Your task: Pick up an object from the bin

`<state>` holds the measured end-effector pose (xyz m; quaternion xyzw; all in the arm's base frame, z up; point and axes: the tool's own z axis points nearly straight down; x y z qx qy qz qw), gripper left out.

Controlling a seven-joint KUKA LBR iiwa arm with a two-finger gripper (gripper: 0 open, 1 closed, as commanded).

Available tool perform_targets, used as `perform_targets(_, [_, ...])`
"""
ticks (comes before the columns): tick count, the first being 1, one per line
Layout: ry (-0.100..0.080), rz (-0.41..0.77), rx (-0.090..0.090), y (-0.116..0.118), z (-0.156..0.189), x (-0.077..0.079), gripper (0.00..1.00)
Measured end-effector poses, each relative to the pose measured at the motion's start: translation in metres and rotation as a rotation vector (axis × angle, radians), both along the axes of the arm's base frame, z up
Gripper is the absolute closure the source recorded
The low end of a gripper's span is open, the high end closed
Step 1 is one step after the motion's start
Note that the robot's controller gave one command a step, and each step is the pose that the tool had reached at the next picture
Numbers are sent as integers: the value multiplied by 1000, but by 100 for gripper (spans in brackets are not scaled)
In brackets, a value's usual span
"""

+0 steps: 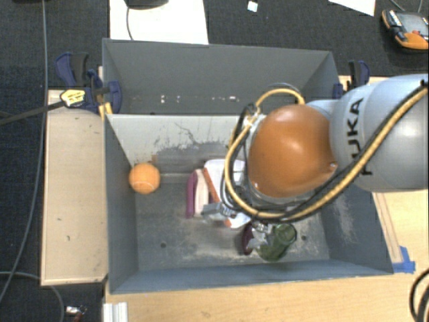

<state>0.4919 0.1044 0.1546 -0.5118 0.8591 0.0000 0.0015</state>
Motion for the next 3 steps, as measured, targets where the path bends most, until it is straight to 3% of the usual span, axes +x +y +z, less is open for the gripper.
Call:
perform_targets(1, [3, -326, -3, -57, -20, 8, 0])
perform_targets(2, [-6, 410, 2, -63, -73, 30, 0])
perform_targets(3, [2, 104, -1, -72, -85, 12, 100])
